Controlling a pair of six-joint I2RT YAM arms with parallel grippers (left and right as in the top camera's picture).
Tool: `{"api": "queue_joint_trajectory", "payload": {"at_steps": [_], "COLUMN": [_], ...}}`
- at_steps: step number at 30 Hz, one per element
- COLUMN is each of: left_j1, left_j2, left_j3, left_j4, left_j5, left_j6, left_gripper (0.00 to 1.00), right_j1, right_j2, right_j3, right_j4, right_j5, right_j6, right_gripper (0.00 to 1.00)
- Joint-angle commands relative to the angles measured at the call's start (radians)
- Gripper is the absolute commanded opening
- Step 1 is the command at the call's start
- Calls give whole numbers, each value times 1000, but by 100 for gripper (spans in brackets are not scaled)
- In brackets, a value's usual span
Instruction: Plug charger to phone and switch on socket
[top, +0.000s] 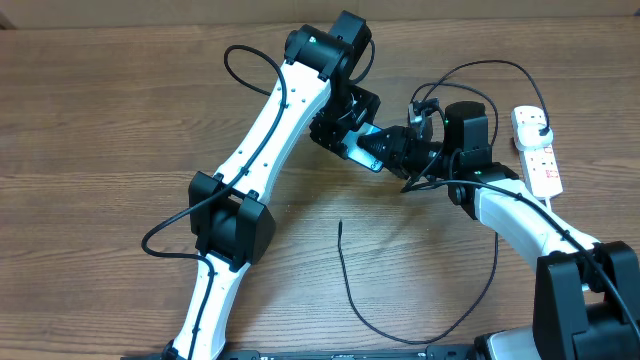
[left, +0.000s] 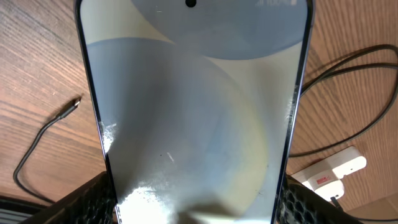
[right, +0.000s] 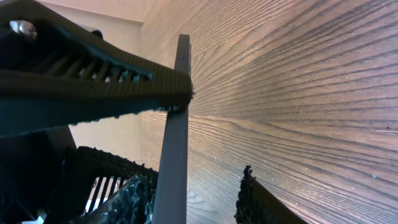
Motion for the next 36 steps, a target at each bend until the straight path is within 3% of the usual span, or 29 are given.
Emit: {"api": "queue_joint_trajectory", "payload": {"at_steps": [1,6,21,36], "left_j1": [-3,-7,-11,-42], "left_j2": [-13,-13,-13,-13], "left_j3": [34,34,34,34], "left_j4": [11,16,39,68], "left_j5": [-13,-12,18,-9], "left_j6": [-25,-29,-56,-81], "left_gripper": [4,4,4,4], "right_j1": [5,5,5,5], "right_j2": [-5,-5,-5,-5], "right_j3": [18,18,18,18], "right_j4": [3,15,56,60], "right_j5": [-9,-22,-35,-34], "right_j6": [-6,-6,-2,-2], "right_gripper": [44,36,36,26]}}
